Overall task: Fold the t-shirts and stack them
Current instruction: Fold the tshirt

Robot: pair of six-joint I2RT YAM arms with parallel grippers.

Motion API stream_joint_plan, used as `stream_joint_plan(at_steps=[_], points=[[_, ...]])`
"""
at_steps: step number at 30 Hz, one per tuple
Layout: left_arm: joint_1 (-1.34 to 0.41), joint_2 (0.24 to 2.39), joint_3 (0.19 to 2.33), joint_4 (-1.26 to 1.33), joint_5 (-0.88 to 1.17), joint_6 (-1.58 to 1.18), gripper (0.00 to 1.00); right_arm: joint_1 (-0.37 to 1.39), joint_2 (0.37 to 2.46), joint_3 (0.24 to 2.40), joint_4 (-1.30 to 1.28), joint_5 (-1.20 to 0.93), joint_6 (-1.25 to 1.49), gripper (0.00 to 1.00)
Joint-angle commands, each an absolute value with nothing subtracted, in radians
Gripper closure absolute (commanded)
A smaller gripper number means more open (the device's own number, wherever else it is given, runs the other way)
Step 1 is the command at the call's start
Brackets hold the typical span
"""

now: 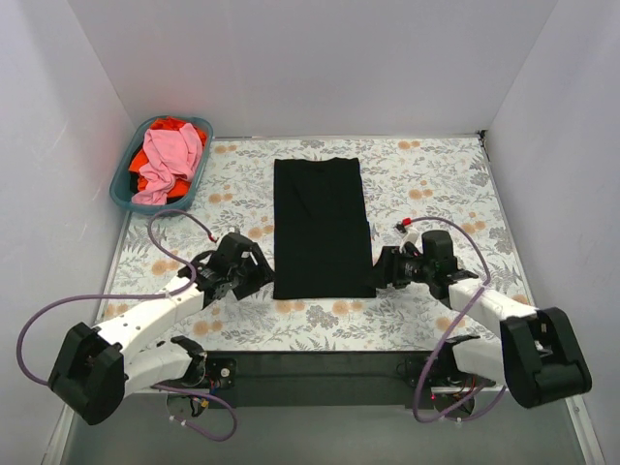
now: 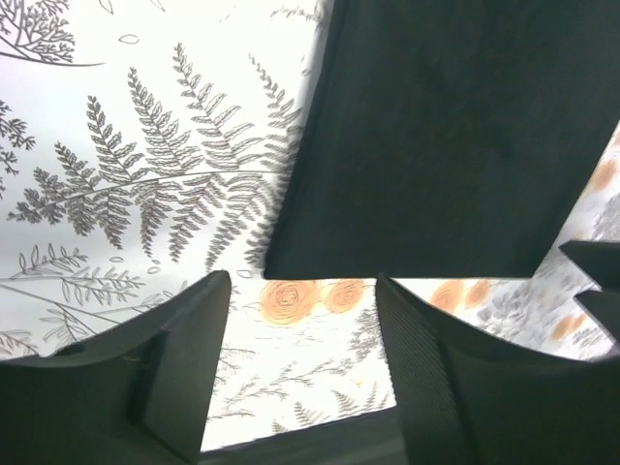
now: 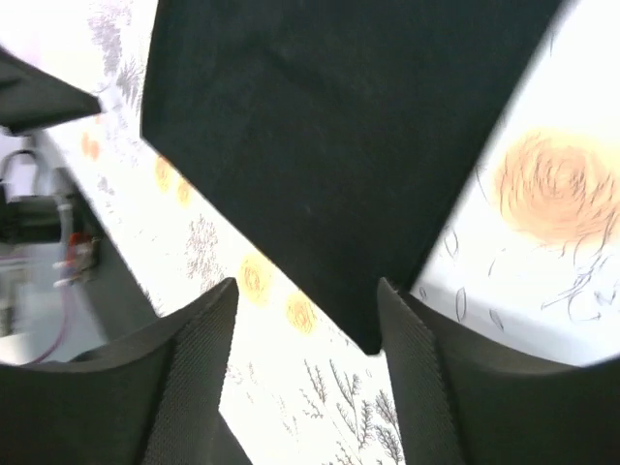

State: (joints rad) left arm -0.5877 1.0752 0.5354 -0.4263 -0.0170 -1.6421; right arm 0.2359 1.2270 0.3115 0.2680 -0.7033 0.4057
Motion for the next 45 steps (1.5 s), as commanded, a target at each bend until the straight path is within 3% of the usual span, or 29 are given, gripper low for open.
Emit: stream_joint_plan(at_steps=[1,4,6,17,26,35,45], points=[[-0.612,1.092,0.627,-0.6,-0.13,-1.629,0.38,0.349,1.106,0.438,-0.065,-0.404,0.322,0.29],[-0.646,1.176,0.675,-0.615,-0.132,-1.612,0.26,0.452,1.089,0.535,-0.249,-0.166,0.321,0.23],[-0.681,1.244,0.698,-0.62,-0.149,-1.609,0.26,0.488,1.1,0.587,-0.325,-0.059,0.33,0.22],[-0.758,1.439,0.81,-0.634,-0.21,-1.598,0.53,0.617,1.166,0.634,-0.428,0.112,0.399,0.22],[-0.814,1.555,0.802,-0.644,-0.221,-1.621,0.61,0.644,1.281,0.653,-0.414,0.132,0.428,0.23],[-0.836,1.568,0.766,-0.653,-0.216,-1.646,0.99,0.727,1.361,0.703,-0.4,0.123,0.482,0.28],[-0.836,1.536,0.744,-0.652,-0.207,-1.652,1.0,0.752,1.5,0.652,-0.426,0.173,0.529,0.37]])
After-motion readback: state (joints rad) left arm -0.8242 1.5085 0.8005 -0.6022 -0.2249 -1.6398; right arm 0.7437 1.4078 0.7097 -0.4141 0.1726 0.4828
